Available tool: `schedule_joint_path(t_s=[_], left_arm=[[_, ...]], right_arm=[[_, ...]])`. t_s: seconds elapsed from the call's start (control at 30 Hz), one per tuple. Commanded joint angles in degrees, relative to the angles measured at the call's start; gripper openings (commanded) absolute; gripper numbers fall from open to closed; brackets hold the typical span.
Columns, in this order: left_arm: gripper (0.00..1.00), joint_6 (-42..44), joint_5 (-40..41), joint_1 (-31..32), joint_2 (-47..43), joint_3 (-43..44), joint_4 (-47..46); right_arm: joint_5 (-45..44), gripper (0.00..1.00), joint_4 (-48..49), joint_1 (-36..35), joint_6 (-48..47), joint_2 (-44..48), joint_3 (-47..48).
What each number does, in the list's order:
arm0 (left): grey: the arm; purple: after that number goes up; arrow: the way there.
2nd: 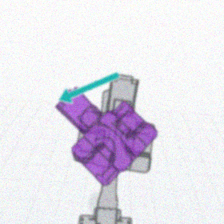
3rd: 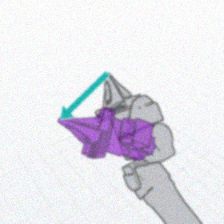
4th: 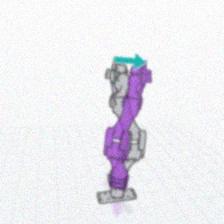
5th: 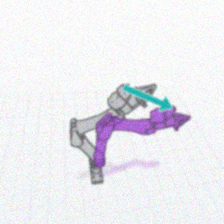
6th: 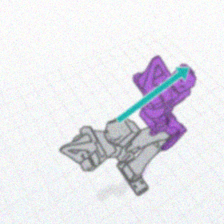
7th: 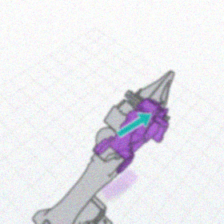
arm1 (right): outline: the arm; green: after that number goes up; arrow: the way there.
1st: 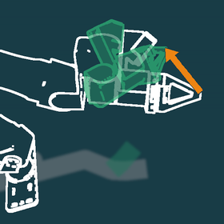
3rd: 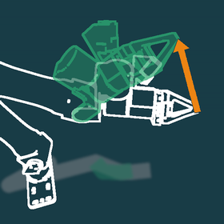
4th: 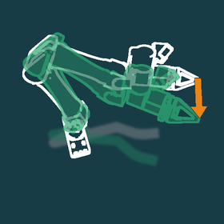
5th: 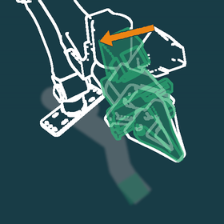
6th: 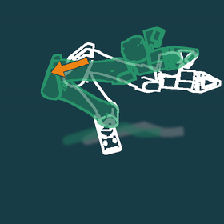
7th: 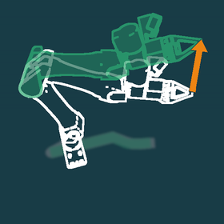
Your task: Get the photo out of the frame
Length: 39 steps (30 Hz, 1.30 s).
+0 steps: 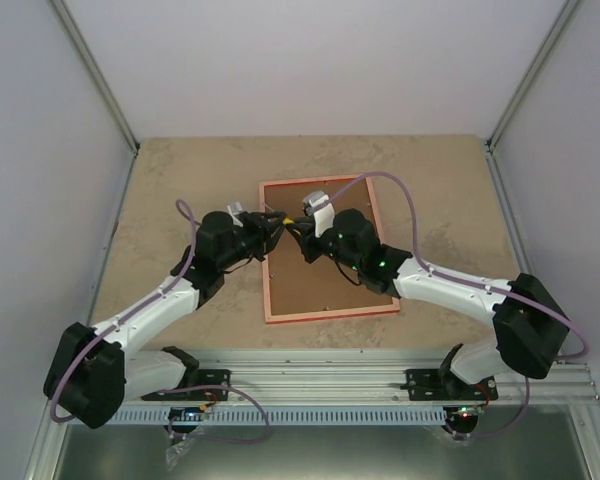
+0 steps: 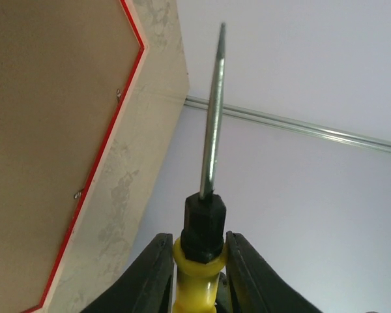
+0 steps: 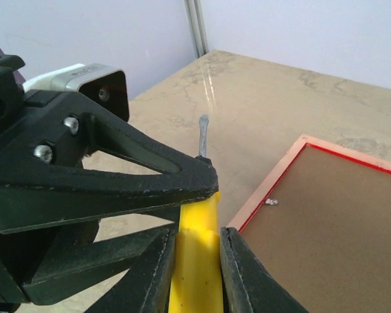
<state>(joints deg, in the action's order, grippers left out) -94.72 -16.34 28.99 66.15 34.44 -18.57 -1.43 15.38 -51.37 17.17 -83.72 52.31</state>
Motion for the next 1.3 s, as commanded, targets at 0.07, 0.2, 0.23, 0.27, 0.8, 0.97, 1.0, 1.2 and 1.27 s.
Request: schedule_joint_path(t_s=[0.07, 0.2, 0.23, 0.27, 0.8, 0.97, 1.0, 1.2, 1.27], left_arm=[[0.39, 2.78, 1.77, 0.62, -3.15, -0.46, 2.91], [0.51, 7.42, 3.98, 0.6, -4.27, 0.93, 8.53], [0.53, 8.85, 4.59, 0.55, -4.46, 1.35, 9.84], [0.56, 10.45, 5.23, 0.56, -4.69, 2.06, 11.96], [0.74, 41.94, 10.34, -4.29, 0.53, 13.02, 42.73], [0.75, 51.64, 8.18, -6.98, 7.91, 16.76, 47.48], [0.75, 53.09, 7.62, -7.09, 9.45, 17.24, 47.99], [0.77, 58.92, 6.54, -7.14, 16.34, 17.58, 47.5], [0.77, 60.89, 6.96, -7.21, 17.78, 17.32, 47.15]], right_arm=[[-0.81, 0.0, -3.87, 0.62, -4.84, 3.45, -0.35], [-0.28, 0.0, -10.2, 1.72, -7.15, 4.83, 0.11], [-0.25, 0.0, -11.36, 2.03, -7.6, 5.35, -0.11], [-0.05, 0.01, -12.41, 2.25, -8.1, 6.0, -0.46], [3.19, 0.0, -22.31, 3.42, -13.9, 12.63, -2.65], [6.39, 0.01, -25.1, 3.38, -16.73, 12.99, -1.42], [7.28, 0.01, -25.56, 3.34, -17.51, 12.91, -1.23], [11.95, 0.01, -28.96, 2.95, -20.39, 10.19, -0.1], [12.72, 0.0, -29.53, 2.56, -20.16, 9.04, 0.02]])
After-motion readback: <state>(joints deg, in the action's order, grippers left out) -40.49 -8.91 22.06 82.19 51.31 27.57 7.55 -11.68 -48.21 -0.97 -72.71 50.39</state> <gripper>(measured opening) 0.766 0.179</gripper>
